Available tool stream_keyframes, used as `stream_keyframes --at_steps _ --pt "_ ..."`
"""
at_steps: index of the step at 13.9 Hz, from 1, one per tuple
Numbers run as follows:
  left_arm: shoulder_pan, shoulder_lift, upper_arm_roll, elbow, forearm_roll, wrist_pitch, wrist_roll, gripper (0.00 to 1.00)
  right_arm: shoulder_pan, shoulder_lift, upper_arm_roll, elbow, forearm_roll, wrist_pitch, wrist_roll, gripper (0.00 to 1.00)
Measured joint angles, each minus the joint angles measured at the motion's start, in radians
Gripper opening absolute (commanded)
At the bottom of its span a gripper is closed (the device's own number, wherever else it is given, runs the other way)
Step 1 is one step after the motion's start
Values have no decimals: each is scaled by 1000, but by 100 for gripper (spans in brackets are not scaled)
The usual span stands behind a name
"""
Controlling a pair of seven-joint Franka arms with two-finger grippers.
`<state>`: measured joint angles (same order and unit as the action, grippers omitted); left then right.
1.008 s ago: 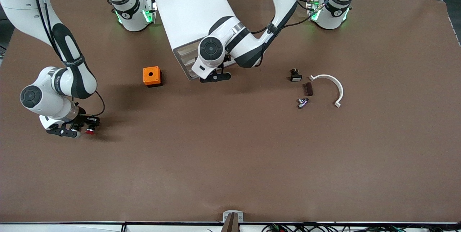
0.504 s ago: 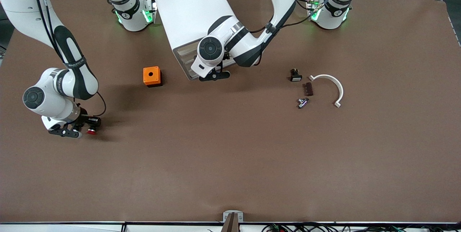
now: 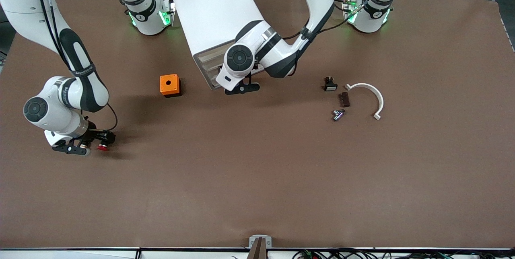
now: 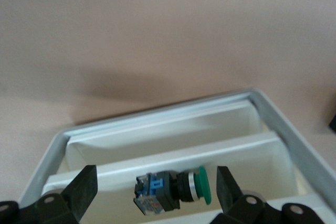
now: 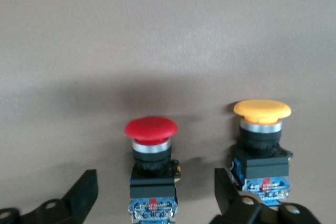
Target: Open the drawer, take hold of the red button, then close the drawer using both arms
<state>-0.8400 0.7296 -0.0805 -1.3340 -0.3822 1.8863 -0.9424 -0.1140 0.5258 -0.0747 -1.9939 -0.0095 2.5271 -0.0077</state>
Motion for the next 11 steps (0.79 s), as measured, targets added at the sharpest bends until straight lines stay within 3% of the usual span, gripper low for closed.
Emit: stream_keyframes --at_steps 6,11 --pt "139 -49 6 3 1 0 0 100 0 -61 -1 99 0 -245 0 100" --pt "243 -59 8 3 70 0 0 100 0 -215 -1 126 0 -499 0 100"
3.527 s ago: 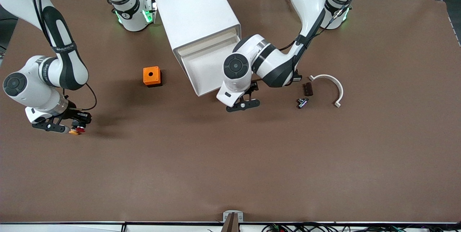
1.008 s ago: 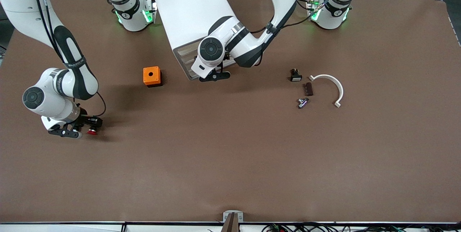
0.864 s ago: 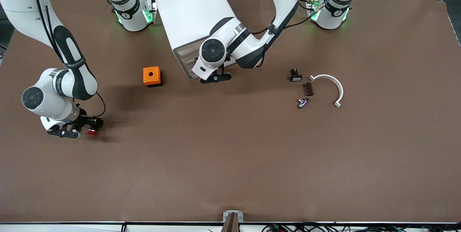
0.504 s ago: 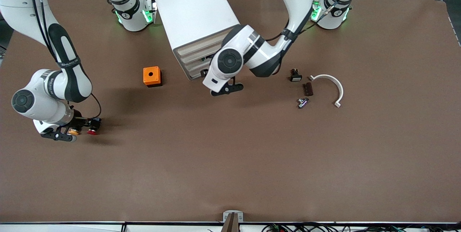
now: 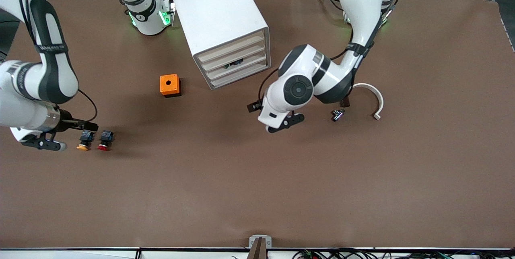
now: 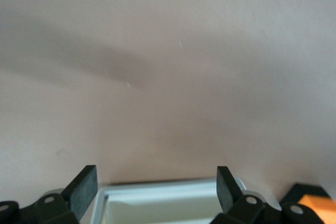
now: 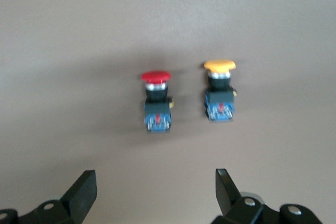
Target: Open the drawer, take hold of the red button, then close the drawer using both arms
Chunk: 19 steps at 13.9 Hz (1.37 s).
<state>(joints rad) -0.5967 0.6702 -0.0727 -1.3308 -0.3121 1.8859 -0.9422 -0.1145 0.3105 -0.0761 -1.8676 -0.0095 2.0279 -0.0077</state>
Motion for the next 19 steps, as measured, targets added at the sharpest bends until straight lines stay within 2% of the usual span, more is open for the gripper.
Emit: stream_keyframes --at_steps 5,10,14,19 --pt "76 -8 0 0 57 -1 0 100 0 -181 0 79 0 -274 0 100" --pt "127 -13 0 0 104 -2 3 100 0 -224 2 220 0 -499 0 100" --pt "180 -18 0 0 141 -1 78 100 39 -222 22 260 0 -534 2 100" --pt "287 -77 1 0 153 -61 307 100 60 -220 24 276 0 -534 3 100"
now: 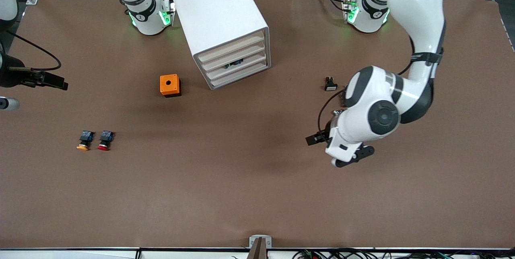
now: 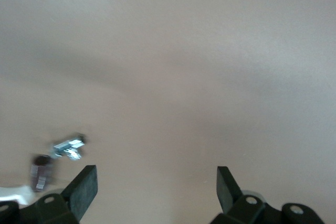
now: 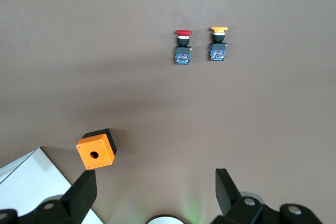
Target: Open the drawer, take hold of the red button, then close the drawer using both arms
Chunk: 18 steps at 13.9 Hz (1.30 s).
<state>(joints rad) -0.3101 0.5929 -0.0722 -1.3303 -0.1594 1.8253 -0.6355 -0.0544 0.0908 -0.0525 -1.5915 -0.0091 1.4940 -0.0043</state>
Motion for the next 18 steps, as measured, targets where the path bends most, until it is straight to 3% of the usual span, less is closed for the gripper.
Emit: stream_keyframes --at_steps 6,12,18 --pt "123 -134 0 -42 2 -147 287 100 -5 1 -9 1 0 -1 0 100" --pt "239 -374 1 -281 67 -151 485 100 -9 2 -12 45 0 -9 0 100" --pt "337 -555 1 -437 99 -88 602 100 -15 0 -17 212 -1 -154 0 100"
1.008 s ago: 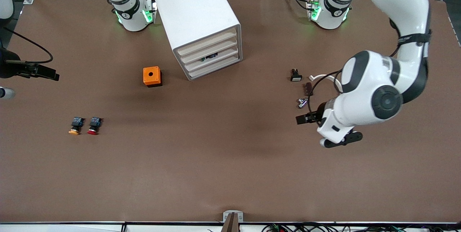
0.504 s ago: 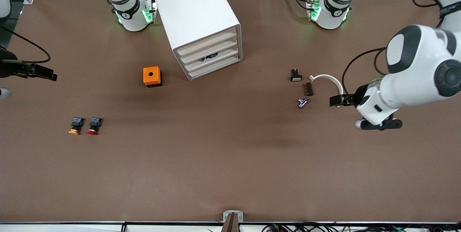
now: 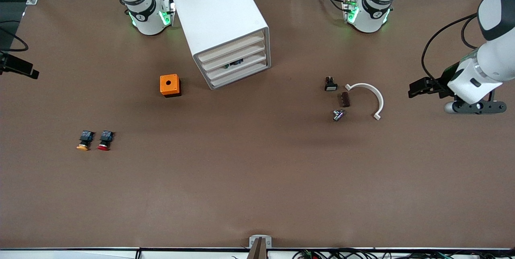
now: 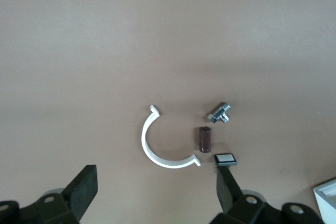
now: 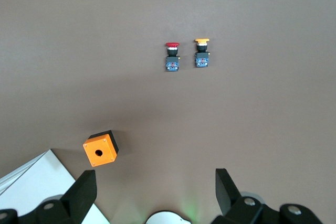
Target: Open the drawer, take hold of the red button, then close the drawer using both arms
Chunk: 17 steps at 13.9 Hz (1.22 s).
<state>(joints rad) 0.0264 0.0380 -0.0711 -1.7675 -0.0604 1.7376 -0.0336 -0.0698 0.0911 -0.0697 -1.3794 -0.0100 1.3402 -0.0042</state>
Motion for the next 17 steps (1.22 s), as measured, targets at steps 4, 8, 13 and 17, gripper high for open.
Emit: stream_keyframes --at_steps 4,8,13,17 --pt "7 -38 -1 -51 11 86 0 100 0 0 3 11 0 -72 -1 100" --pt "14 -50 -1 -55 11 104 0 100 1 -13 12 17 1 -86 -1 100" --pt "14 -56 -2 -41 11 127 0 100 0 -82 6 -70 4 -34 0 100" --pt "0 -59 1 -20 11 128 0 100 0 -211 2 -215 4 17 0 100"
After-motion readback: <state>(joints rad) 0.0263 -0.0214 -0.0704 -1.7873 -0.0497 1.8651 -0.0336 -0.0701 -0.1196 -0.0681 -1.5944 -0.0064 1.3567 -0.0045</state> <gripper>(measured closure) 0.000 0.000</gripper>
